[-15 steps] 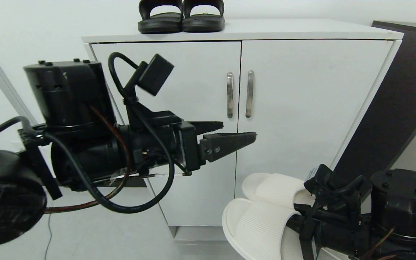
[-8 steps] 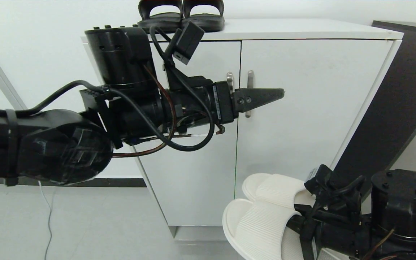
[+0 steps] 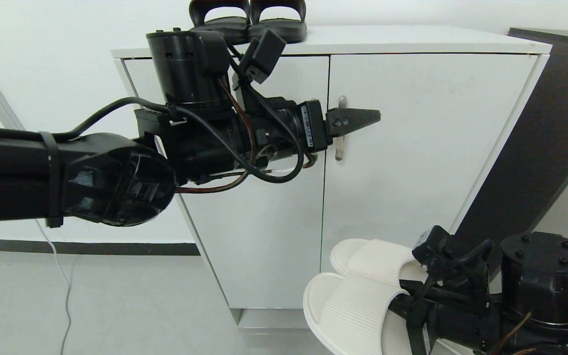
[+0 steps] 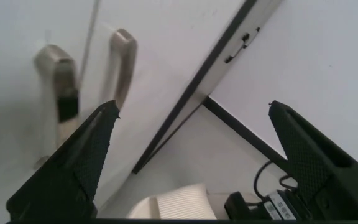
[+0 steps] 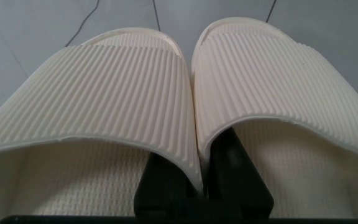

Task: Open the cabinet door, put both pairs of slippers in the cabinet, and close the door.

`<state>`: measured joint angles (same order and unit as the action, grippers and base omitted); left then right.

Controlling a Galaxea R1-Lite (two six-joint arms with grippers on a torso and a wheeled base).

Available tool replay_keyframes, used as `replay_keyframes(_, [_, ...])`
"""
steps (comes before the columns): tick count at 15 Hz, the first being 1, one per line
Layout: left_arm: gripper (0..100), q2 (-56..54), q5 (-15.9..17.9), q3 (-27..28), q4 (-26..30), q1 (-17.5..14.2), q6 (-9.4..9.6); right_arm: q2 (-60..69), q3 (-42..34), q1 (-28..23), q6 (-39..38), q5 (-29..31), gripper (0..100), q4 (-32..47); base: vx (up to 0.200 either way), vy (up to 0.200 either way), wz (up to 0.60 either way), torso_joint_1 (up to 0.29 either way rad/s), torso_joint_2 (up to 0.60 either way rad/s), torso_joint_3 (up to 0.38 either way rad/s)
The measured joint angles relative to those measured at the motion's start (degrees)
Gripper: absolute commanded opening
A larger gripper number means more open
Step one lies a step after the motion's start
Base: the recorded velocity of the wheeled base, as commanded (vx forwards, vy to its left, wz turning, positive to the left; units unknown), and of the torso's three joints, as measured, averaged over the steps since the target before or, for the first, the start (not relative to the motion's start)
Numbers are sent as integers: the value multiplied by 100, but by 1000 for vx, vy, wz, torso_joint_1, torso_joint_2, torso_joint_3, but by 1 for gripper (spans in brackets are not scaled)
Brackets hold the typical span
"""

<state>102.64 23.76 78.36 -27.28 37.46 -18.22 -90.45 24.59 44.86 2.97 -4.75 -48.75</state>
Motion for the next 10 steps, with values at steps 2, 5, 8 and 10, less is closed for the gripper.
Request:
replay_keyframes(2, [100,83,-165,140,40,0,2,-4,5,-5,0,5,0,0,0,0,0,0,0,0])
replay_keyframes(5, [100,245,-187,355,74,0,0,-11,10,-5,0,5,0,0,0,0,0,0,0,0])
replay_keyframes(8, [100,449,-195,618,343,0,0,-11,2,-16,-5,-4,0,0,0,0,0,0,0,0])
replay_keyframes(10, [100,571,-195,756,354,0,0,-11,2,-22,-5,-4,0,0,0,0,0,0,0,0])
